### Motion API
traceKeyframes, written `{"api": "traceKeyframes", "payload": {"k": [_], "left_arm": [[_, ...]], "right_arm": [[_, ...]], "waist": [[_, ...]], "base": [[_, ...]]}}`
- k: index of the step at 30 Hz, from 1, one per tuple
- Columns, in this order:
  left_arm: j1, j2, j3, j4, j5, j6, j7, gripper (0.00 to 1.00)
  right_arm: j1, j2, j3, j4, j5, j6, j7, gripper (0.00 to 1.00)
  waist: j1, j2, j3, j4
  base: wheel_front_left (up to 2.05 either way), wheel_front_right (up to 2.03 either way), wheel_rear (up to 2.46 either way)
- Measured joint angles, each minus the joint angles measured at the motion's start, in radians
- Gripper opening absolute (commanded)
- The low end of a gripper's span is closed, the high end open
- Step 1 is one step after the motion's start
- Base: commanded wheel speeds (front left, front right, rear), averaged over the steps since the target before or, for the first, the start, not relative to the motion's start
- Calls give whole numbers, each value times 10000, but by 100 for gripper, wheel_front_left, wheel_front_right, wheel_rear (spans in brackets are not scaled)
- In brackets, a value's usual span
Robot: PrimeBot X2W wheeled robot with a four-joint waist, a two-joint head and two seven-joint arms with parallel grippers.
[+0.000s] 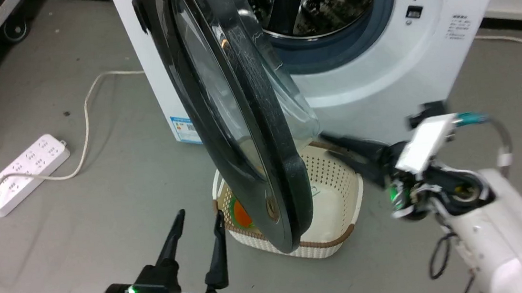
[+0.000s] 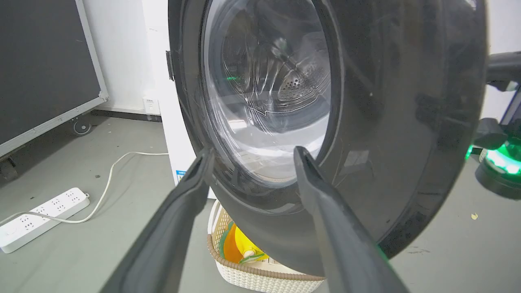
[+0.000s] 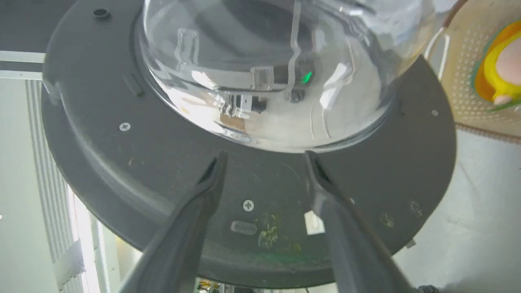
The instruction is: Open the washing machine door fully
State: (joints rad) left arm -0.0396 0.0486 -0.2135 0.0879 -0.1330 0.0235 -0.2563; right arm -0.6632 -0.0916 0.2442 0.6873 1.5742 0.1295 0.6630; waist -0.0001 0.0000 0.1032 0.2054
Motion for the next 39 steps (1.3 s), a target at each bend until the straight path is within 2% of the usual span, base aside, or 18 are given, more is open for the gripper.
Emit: {"api": "traceKeyframes", "payload": {"k": [2, 9, 13, 16, 19, 23, 28, 32, 39], "left_arm": [[4, 2, 113, -13, 2, -2, 0, 100], [49, 2, 462, -115, -10, -94, -2, 100], [167, 2, 679, -63, -10, -219, 0, 100], [223, 2, 771, -19, -15, -355, 0, 100], [366, 13, 861, 261, -19, -593, -2, 100], [476, 15, 1051, 357, -6, -619, 0, 100], [479, 12, 1193, 249, 102, -619, 0, 100], [478, 12, 1262, 59, 169, -616, 0, 100], [429, 10, 1269, -48, 349, -606, 0, 100]], "right_arm": [[282, -401, -98, -754, -654, 0, -1070, 100], [1780, -1996, 397, -3685, -4130, 2, -5189, 100], [2622, -2763, 581, -4311, -6435, 2, -7660, 100], [3353, -2911, 272, -4318, -8117, 2, -8840, 100], [4120, -2660, -502, -4462, -9996, 2, -9133, 100], [5241, -1590, -1755, -5463, -12067, 2, -9202, 100], [6432, -451, -2382, -6566, -14305, 2, -9202, 100], [6999, 54, -2429, -6863, -15041, 4, -9202, 100], [7057, 305, -2493, -6880, -15486, 4, -9202, 100]], "waist": [[0, 0, -120, -117], [0, 0, -520, -671], [0, 0, -752, -999], [-1, 0, -908, -1219], [1, 0, -1020, -1430], [0, 0, -1085, -1690], [1, 0, -995, -1824], [0, 0, -917, -1842], [2, 0, -804, -1894]], "base": [[0, 0, 0], [0, 0, 0], [0, 0, 0], [0, 0, 0], [0, 0, 0], [0, 0, 0], [0, 0, 0], [0, 0, 0], [0, 0, 0]]}}
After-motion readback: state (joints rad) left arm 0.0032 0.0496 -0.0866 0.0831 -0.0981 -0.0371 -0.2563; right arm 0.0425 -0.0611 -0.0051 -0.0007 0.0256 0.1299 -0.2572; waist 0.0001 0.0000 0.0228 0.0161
